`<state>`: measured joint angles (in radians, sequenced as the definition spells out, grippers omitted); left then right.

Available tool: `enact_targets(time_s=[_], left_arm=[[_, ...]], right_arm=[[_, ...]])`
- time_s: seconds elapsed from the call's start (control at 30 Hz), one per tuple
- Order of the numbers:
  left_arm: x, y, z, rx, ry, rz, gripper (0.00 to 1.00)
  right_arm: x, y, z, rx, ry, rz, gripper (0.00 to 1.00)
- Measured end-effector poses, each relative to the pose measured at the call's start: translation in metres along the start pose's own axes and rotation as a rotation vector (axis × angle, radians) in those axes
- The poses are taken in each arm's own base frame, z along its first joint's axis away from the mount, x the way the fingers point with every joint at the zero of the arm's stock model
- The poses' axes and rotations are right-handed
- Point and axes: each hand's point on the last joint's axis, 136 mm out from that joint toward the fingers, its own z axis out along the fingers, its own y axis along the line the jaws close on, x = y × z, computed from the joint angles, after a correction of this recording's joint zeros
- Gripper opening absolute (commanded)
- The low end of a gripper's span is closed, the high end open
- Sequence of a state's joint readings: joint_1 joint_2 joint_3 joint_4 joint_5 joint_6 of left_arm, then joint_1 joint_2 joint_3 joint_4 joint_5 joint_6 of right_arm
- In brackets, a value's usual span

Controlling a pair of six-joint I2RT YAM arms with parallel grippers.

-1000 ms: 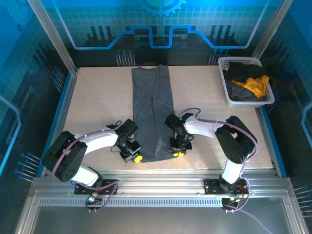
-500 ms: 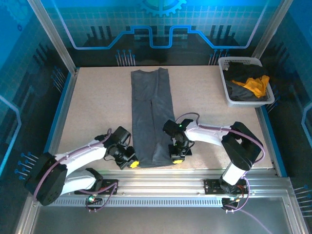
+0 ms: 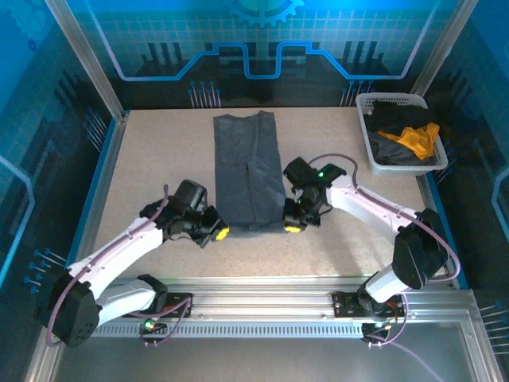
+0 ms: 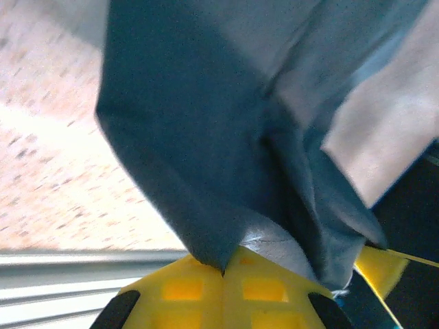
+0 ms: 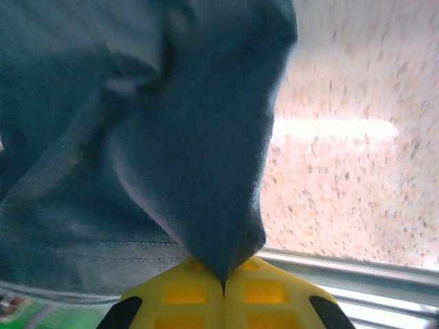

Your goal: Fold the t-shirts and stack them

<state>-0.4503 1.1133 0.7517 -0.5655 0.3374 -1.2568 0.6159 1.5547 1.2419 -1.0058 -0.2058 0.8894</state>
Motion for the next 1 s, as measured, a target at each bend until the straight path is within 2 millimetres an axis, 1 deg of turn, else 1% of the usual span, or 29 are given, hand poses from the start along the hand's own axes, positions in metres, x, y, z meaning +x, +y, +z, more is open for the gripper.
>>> enact_targets(time_s=[0.03,0.1,0.2,0.23,0.3,0.37,0.47,0.53,0.57,0.6,0.63,0.67,0.7,0.77,0.83,0.87,0.93,1.0], left_arm=[[-0.008,-0.009,-0.003,0.021,-0.02,-0.006,0.0],[-0.028,-0.027,-0.005,0.051,-0.061,-0.024,0.0],[-0.058,-0.047,-0.004,0.069,-0.115,-0.037,0.0],[-0.067,-0.053,-0.002,0.072,-0.128,-0.039,0.0],[-0.089,-0.065,0.0,0.083,-0.161,-0.04,0.0],[-0.109,-0.074,0.004,0.092,-0.188,-0.04,0.0],[-0.137,-0.085,0.012,0.099,-0.216,-0.041,0.0],[-0.156,-0.092,0.022,0.099,-0.228,-0.038,0.0],[-0.166,-0.095,0.027,0.098,-0.233,-0.03,0.02],[-0.176,-0.099,0.034,0.097,-0.235,-0.027,0.12],[-0.185,-0.102,0.04,0.097,-0.236,-0.021,0.26],[-0.193,-0.105,0.047,0.095,-0.236,-0.014,0.37],[-0.2,-0.106,0.053,0.092,-0.237,-0.011,0.4],[-0.208,-0.101,0.058,0.074,-0.247,-0.004,0.44],[-0.21,-0.094,0.055,0.048,-0.261,0.001,0.49],[-0.209,-0.093,0.051,0.045,-0.274,0.006,0.49],[-0.198,-0.084,0.042,0.04,-0.289,0.013,0.49],[-0.173,-0.067,0.031,0.034,-0.288,0.012,0.49]], right_arm=[[-0.01,0.004,-0.004,-0.01,-0.014,0.006,0.0],[-0.039,0.018,-0.013,-0.032,-0.05,0.011,0.0],[-0.082,0.035,-0.017,-0.053,-0.092,0.012,0.0],[-0.093,0.039,-0.017,-0.056,-0.1,0.011,0.0],[-0.122,0.049,-0.017,-0.063,-0.126,0.008,0.0],[-0.145,0.057,-0.015,-0.072,-0.145,0.002,0.0],[-0.174,0.064,-0.009,-0.079,-0.164,0.005,0.0],[-0.191,0.065,-0.002,-0.078,-0.169,0.012,0.0],[-0.2,0.064,0.003,-0.077,-0.17,0.016,0.12],[-0.208,0.063,0.008,-0.077,-0.168,0.021,0.29],[-0.215,0.061,0.014,-0.076,-0.166,0.027,0.39],[-0.222,0.059,0.02,-0.073,-0.163,0.033,0.47],[-0.228,0.055,0.027,-0.068,-0.159,0.035,0.52],[-0.236,0.048,0.036,-0.055,-0.153,0.03,0.59],[-0.238,0.041,0.04,-0.041,-0.151,0.022,0.62],[-0.238,0.04,0.038,-0.038,-0.157,0.012,0.63],[-0.233,0.036,0.032,-0.034,-0.173,0.0,0.63],[-0.216,0.029,0.022,-0.033,-0.179,-0.008,0.61]])
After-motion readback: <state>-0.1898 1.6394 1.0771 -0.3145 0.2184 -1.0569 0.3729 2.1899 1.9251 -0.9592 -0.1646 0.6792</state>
